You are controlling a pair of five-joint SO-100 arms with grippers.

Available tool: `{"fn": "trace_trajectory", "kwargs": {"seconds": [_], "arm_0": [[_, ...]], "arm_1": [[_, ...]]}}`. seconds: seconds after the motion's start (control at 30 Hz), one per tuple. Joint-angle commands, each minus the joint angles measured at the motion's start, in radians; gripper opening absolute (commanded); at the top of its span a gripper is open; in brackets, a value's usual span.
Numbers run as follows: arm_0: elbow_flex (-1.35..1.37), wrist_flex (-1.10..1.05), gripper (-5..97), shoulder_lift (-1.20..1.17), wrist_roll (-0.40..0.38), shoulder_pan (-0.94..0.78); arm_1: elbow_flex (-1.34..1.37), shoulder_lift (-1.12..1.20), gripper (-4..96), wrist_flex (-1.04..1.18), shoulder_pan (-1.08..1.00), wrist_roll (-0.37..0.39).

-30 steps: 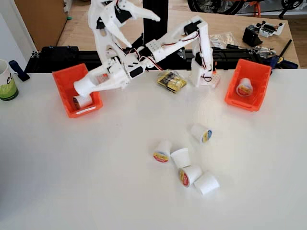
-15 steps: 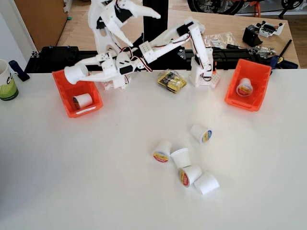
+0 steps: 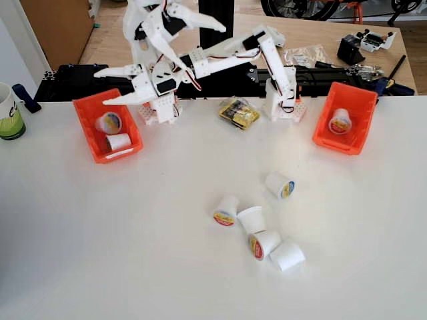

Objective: Sort the coffee pods, blue into left, red into right

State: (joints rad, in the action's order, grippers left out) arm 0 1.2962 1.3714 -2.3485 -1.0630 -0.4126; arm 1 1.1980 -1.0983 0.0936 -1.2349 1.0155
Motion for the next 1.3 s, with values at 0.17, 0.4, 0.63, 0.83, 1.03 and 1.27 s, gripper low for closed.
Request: {"fn": "trace_trajectory", "kwargs": {"seconds": [0.17,0.4,0.63,0.83,1.03,1.27], "arm_0": [[-0.028,-0.02,42,0.015,-0.014,-0.006],[0.011,-0.005,41,0.012,-0.026,-0.008],[0.026,0.0,41,-0.002,-0.034,-0.011],[0.075,0.0,41,0.0,-0.048,-0.014],[0.259,0.038,41,-0.044,-0.322,-0.026],[0.313,0.112,39,-0.061,-0.839,0.008]], "arm_1": [[-0.077,-0.021,24.7,0.101,0.014,0.018],[-0.175,-0.048,24.7,0.351,0.149,0.078],[0.571,-0.411,21.7,-0.207,0.35,0.167],[0.471,-0.436,22.3,0.144,0.52,0.377],[0.497,-0.73,21.0,0.62,0.77,0.831],[0.468,-0.934,22.1,1.017,0.962,1.471]]}}
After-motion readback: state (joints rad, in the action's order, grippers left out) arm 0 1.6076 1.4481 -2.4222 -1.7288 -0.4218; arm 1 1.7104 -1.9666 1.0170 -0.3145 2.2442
